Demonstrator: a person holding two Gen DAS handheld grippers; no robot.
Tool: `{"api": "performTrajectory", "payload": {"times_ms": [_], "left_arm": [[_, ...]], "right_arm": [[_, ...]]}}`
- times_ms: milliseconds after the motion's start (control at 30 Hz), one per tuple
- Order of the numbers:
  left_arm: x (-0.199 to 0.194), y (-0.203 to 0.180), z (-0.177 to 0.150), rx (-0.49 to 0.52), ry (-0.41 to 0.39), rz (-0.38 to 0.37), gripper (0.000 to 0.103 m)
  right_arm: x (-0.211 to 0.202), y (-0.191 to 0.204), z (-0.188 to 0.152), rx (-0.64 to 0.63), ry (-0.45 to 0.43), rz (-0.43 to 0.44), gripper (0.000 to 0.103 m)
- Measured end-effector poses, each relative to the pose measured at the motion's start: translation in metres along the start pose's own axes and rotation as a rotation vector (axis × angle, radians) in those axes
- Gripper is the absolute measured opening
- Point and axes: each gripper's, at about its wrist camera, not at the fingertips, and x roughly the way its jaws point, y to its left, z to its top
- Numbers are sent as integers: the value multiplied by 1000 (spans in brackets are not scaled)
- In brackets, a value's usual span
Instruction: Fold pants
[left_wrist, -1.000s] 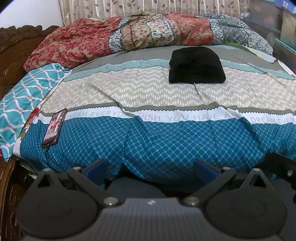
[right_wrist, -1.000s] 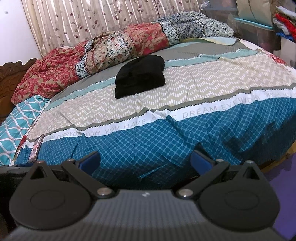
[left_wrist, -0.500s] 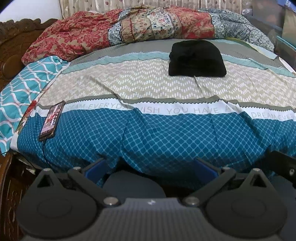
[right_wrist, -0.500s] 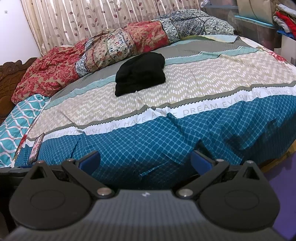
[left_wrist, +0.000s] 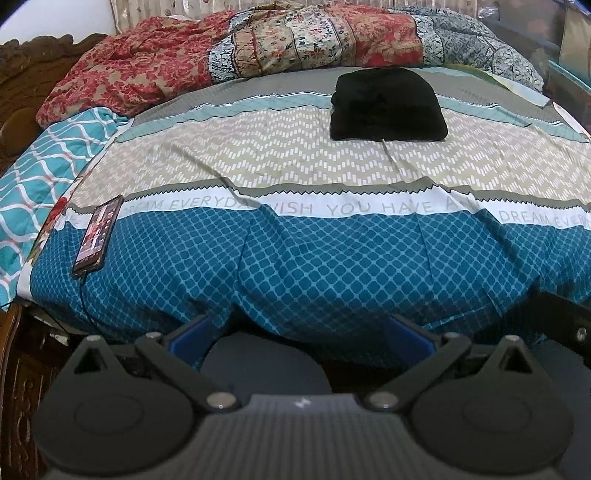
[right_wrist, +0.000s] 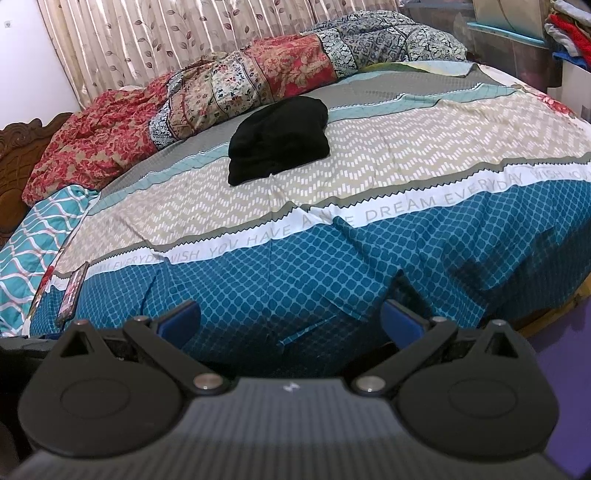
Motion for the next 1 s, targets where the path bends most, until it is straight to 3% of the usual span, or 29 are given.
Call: {"api": "performTrajectory", "payload": {"times_ms": [300,533,733,1000], "left_arm": [[0,1,1,4,-4,13,103],[-5,2,11,4,-27,13,103],[-24,-2,41,18,-107,-4,103],[-68,-3,81,-5,-271,-19,103]], "right_arm": [[-1,0,0,-4,-3,-1,103],[-8,1,5,-31,-63,-14,103],[-20,1,35,-82,-148,-24,103],[-60,1,86,-101,-292,19,103]]}}
